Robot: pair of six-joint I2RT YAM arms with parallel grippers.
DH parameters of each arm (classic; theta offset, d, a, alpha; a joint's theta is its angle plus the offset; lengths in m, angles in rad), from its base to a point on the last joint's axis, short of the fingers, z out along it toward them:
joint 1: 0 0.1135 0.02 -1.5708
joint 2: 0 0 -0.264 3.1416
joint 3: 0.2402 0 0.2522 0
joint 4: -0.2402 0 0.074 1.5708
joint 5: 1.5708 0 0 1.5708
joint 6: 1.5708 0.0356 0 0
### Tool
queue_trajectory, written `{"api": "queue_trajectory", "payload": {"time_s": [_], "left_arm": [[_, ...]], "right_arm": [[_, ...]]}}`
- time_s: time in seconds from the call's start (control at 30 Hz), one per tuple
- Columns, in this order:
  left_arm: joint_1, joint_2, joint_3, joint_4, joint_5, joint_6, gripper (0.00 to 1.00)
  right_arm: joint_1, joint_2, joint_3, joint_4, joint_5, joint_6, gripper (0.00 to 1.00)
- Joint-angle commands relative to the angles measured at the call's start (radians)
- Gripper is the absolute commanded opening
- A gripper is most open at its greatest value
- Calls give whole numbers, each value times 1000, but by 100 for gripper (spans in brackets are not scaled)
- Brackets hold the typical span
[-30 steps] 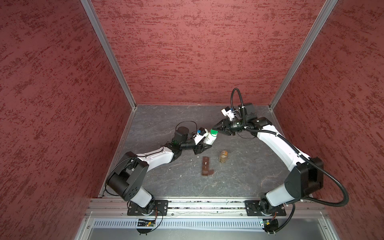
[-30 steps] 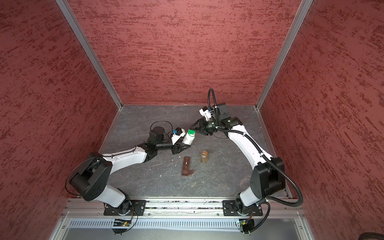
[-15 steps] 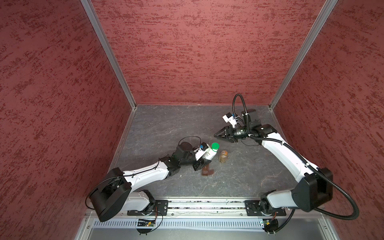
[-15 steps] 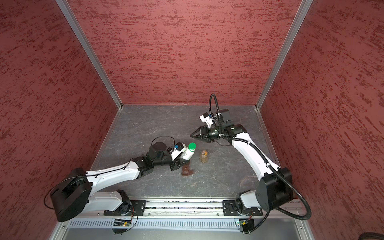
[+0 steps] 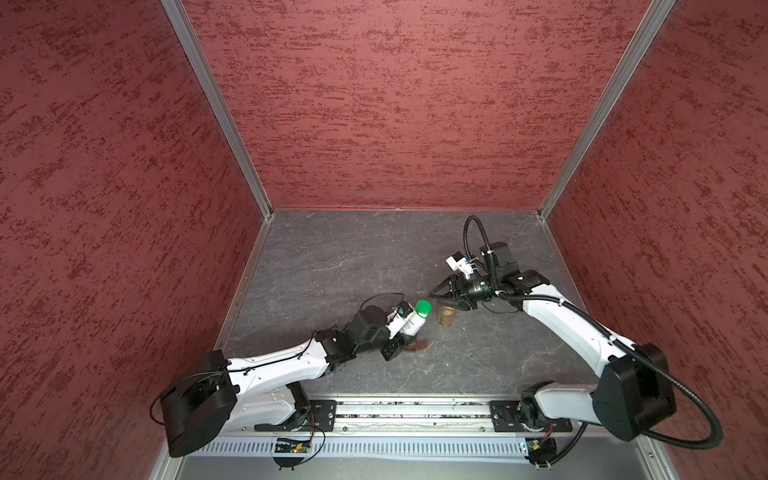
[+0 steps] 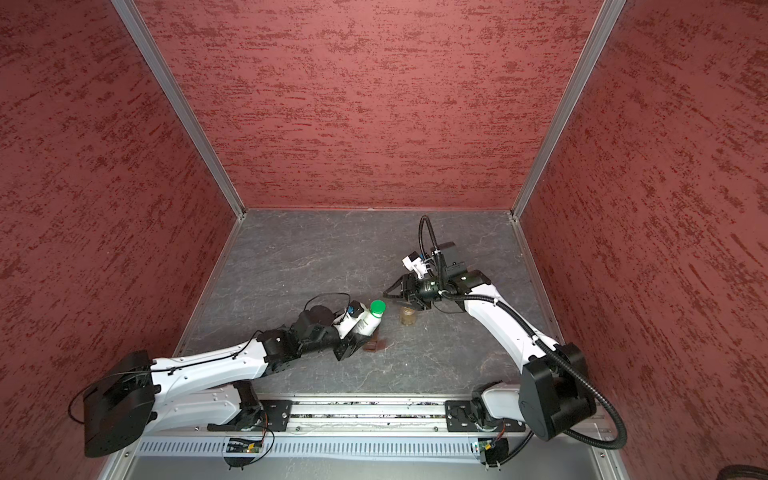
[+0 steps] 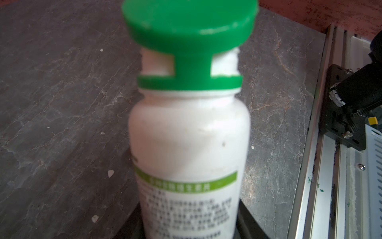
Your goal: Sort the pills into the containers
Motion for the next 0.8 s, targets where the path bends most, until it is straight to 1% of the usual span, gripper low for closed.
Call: {"api": "queue_trajectory", "payload": {"time_s": [0.0,0.2,0.27,0.43,0.6,0.77], "left_arm": [[-7,-14,-10,-31,-41,-44,0],[-72,-66,-35,-87,-74,-125,0],[-110,-80,-47,-95,-105,-162,0],[-170,-115,-74,-106,-169,-227,0],[-189,-132,-82,-116,-188,-247,0],[-192,-127,-84,-117,-176,-251,0]], "right_arm": [[22,-29,-12,95,-20,57,54],[53,-41,-34,126,-9,96,56],[71,-42,-42,141,-3,114,57],[104,-42,-75,152,24,143,58],[137,-53,-135,199,40,198,58],[196,-35,-182,304,34,267,57]]}}
